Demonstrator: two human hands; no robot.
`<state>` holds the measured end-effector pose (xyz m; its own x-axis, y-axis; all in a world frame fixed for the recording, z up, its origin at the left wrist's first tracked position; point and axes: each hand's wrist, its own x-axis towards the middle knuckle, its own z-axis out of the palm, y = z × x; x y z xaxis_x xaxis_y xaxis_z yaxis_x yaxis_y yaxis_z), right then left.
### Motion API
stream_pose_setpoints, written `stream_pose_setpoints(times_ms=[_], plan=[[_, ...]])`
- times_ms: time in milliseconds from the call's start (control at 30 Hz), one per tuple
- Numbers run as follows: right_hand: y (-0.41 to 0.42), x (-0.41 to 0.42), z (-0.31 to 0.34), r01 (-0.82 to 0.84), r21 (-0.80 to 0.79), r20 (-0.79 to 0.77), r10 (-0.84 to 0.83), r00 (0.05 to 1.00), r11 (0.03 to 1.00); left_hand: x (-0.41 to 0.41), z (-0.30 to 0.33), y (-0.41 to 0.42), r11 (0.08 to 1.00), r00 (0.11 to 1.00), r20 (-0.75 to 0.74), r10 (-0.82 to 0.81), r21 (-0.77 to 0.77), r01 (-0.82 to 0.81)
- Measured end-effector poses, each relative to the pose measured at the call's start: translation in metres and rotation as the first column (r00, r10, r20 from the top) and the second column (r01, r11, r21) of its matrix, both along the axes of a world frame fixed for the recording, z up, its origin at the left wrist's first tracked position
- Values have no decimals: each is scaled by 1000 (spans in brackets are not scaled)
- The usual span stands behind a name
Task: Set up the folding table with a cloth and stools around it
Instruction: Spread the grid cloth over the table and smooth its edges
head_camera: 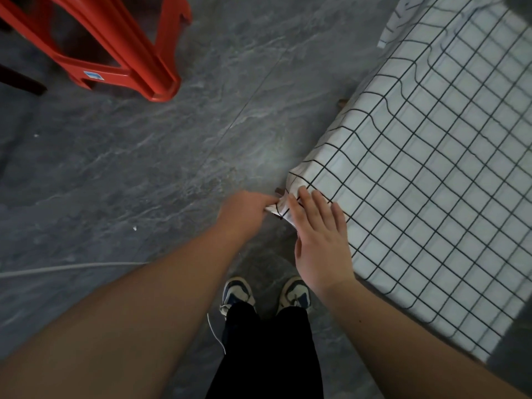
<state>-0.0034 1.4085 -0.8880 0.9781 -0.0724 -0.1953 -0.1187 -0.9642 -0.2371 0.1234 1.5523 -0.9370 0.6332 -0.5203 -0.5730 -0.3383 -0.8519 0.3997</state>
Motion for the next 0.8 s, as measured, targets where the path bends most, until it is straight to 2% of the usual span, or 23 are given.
stream_pose_setpoints(times_ms=[167, 333, 433, 533, 633, 800], plan=[[-1, -1, -1, -12, 18, -35, 13, 999, 1000, 0, -13, 2, 988, 996, -85, 11, 155, 2], [-2, -2, -1, -37, 15, -72, 37, 997, 999, -3, -24, 5, 984, 993, -115, 28, 180, -7], [-2, -3, 2, -50, 28, -81, 52, 995, 998, -3, -23, 2, 983, 987, -114, 112, 156, -94], [-4, -5, 8, -52, 49, -59, 55, 997, 997, -3, -16, 1, 977, 986, -41, 160, 148, -152], [-12, -10, 17, -9, 39, -50, 11, 999, 999, -7, 3, 0, 978, 979, 6, 203, 50, -203], [-23, -19, 25, 119, 4, -101, -118, 988, 993, -23, 48, -14, 995, 998, -67, 18, -97, -24]])
